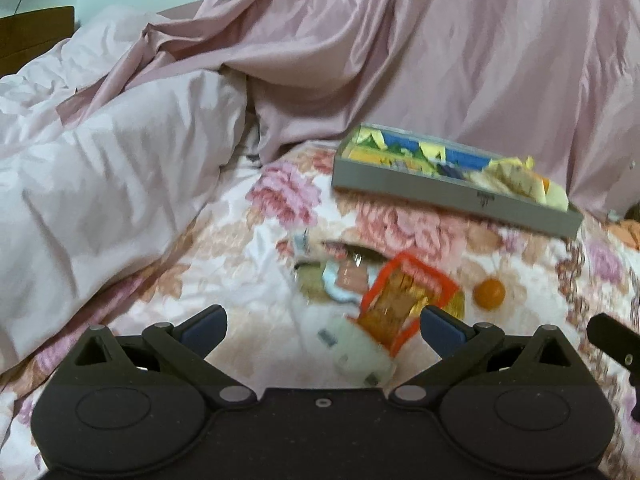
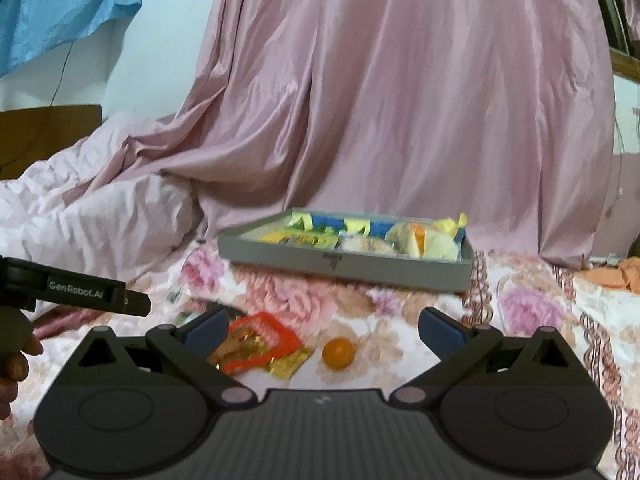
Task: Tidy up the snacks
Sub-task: 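Withdraw both tools from the tray toward the remaining snacks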
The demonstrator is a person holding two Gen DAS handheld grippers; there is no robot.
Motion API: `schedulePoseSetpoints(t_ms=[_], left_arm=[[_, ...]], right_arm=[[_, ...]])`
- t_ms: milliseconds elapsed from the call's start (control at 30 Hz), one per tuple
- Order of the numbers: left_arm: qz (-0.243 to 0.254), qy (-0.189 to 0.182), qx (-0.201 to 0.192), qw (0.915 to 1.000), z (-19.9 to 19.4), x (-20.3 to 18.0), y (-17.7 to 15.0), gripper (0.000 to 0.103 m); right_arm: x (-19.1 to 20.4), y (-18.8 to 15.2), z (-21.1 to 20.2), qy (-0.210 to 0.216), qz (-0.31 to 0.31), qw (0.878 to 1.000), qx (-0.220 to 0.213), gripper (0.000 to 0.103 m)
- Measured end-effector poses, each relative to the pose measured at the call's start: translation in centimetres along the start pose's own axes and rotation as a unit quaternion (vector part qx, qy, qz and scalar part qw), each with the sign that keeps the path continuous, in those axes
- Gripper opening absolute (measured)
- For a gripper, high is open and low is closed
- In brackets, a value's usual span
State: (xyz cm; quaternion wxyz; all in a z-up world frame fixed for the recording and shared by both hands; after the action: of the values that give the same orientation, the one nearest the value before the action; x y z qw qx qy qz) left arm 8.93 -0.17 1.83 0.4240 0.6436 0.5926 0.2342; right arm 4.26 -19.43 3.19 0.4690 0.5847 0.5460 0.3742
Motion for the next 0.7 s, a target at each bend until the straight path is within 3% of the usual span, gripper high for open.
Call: schedulePoseSetpoints(t_ms=[300, 700], left_arm=[[0.012, -0.004, 0.038, 0.9992, 0.4, 0.8, -2.6, 0.102], [0.046, -0.017, 0.071, 0.9962, 2.0, 0.0, -4.1, 0.102]], right_arm=[[0.2, -2.8, -0.5, -0.007, -0.001, 0.998, 0.070, 0.103], [0.3, -4.8, 1.2, -0.010, -0.010, 0.994, 0.111, 0.103]])
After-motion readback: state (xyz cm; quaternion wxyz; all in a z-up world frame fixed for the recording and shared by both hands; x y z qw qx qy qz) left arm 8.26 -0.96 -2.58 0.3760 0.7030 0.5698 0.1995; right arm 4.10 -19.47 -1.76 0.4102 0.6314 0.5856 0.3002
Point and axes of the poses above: each gripper's, at about its wrist camera, not at the fingertips, and z roughly the way its jaws point, x to its left, y to its top, the point moved 4 cm from there along z, roughly the way its jaws point, and after that the axes turned 14 degrees about -y, right-handed, at the moved point
